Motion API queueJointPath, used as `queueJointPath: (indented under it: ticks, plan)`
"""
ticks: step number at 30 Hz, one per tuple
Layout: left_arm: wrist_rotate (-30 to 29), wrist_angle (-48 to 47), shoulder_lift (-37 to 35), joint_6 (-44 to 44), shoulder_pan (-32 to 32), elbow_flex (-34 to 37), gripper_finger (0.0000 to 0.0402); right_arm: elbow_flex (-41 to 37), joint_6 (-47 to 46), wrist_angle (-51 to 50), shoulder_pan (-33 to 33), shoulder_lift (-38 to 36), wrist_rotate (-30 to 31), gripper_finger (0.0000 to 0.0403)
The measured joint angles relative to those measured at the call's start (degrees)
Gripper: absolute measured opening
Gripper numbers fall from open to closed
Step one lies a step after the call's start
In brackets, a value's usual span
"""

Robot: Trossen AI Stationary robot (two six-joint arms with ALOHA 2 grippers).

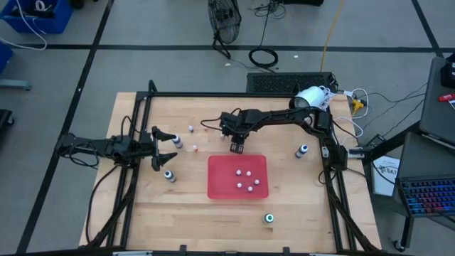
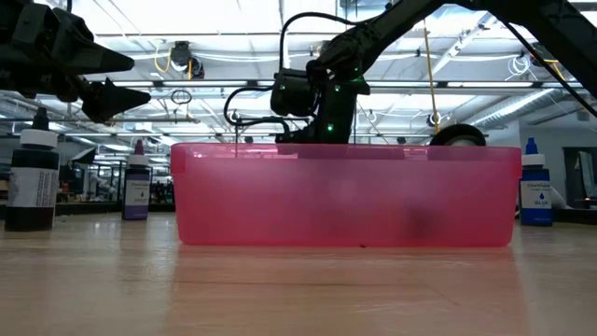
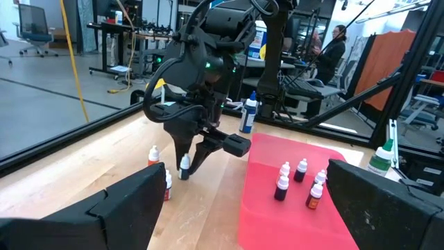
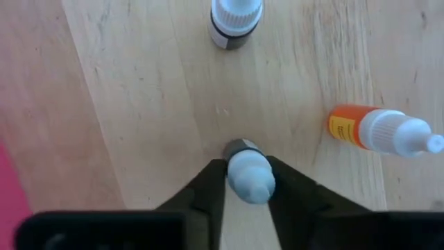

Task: Pick & Place food coloring
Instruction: Put the small black food coloring bottle into the pink bin

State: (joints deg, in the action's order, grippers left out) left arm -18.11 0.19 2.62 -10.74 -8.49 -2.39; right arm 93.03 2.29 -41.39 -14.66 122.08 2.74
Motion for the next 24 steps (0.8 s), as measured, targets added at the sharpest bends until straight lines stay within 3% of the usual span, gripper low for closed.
queueJointPath:
  ticks: [3,15,24]
  plan:
    - [0.0,0.0,0.0,0.0,0.0,0.0,0.0392,0.0,0.6,0.0,0.0,0.0,0.0,0.0049]
    - [0.0,0.0,0.0,0.0,0.0,0.0,0.0392,0.0,1.9,-0.2,0.6,0.0,0.0,0.0049]
    - [0.0,0.0,0.0,0.0,0.0,0.0,0.0392,0.0,1.5,-1.2,3.1,-5.7,0.1,0.0049]
